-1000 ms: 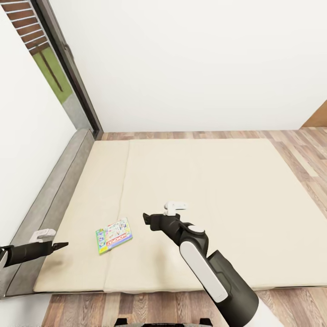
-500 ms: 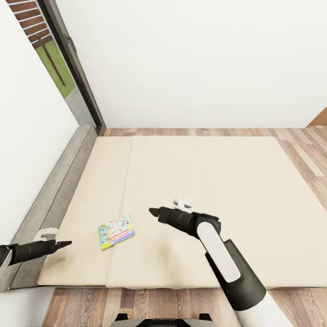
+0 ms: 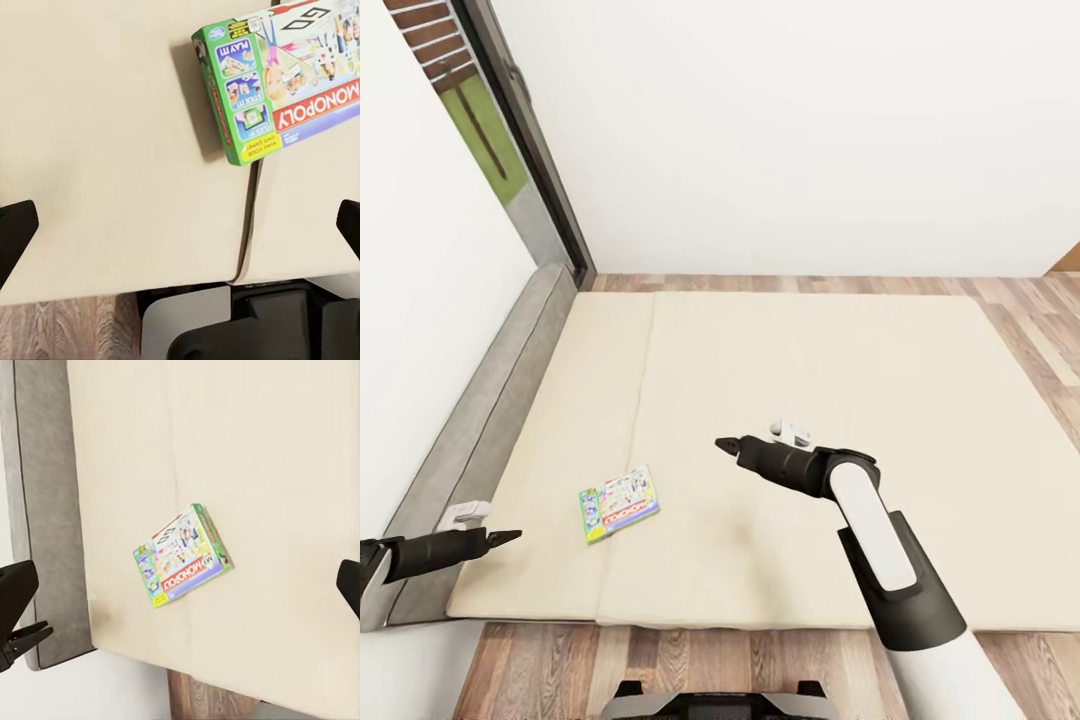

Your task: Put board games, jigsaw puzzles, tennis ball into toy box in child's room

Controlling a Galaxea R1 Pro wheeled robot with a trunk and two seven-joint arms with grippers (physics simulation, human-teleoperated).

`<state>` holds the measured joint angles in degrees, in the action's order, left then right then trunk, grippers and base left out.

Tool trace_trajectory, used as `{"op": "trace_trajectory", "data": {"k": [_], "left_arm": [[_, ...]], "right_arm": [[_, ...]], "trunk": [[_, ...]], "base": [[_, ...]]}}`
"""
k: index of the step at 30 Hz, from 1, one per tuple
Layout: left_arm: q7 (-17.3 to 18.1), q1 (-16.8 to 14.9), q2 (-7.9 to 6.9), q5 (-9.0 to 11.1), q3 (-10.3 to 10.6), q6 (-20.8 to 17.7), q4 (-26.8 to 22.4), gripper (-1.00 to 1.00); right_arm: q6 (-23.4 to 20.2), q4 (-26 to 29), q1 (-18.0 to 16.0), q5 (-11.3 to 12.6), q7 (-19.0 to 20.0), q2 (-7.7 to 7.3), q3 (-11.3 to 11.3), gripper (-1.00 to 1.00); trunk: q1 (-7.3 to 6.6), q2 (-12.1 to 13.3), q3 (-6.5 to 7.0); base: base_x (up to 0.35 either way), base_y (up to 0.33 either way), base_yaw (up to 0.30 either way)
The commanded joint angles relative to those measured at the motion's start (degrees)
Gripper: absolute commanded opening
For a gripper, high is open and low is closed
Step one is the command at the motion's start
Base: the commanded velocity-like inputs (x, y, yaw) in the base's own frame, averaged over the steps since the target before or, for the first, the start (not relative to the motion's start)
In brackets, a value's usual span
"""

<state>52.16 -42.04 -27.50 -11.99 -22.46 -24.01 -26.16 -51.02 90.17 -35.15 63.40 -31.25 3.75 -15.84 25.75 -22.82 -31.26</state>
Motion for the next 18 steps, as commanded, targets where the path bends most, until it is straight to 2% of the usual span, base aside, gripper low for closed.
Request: {"op": "trace_trajectory", "data": {"k": [1, 7, 14, 18], "left_arm": [[0.44, -0.06, 0.06, -0.49, -0.48, -0.5, -0.05, 1.0], [0.59, -0.06, 0.08, -0.49, -0.55, -0.46, -0.04, 1.0], [1.74, -0.06, 0.08, -0.49, -0.49, -0.43, -0.07, 1.0], [2.48, -0.06, 0.08, -0.49, -0.48, -0.42, -0.07, 1.0]], "right_arm": [[-0.11, 0.05, -0.02, 0.56, -0.59, 0.0, 0.04, 1.0], [-0.21, 0.01, 0.07, 0.58, -0.46, 0.05, 0.18, 1.0], [-0.42, 0.01, 0.08, 0.65, -0.44, 0.15, 0.15, 1.0], [-0.46, 0.0, 0.08, 0.66, -0.47, 0.19, 0.13, 1.0]], "trunk": [[0.03, -0.1, -0.11], [0.03, -0.1, -0.19], [0.03, -0.1, -0.2], [0.03, -0.1, -0.2]], "base": [[0.0, 0.0, 0.005], [0.0, 0.0, -0.03], [0.0, 0.0, -0.206], [0.0, 0.0, -0.095]]}}
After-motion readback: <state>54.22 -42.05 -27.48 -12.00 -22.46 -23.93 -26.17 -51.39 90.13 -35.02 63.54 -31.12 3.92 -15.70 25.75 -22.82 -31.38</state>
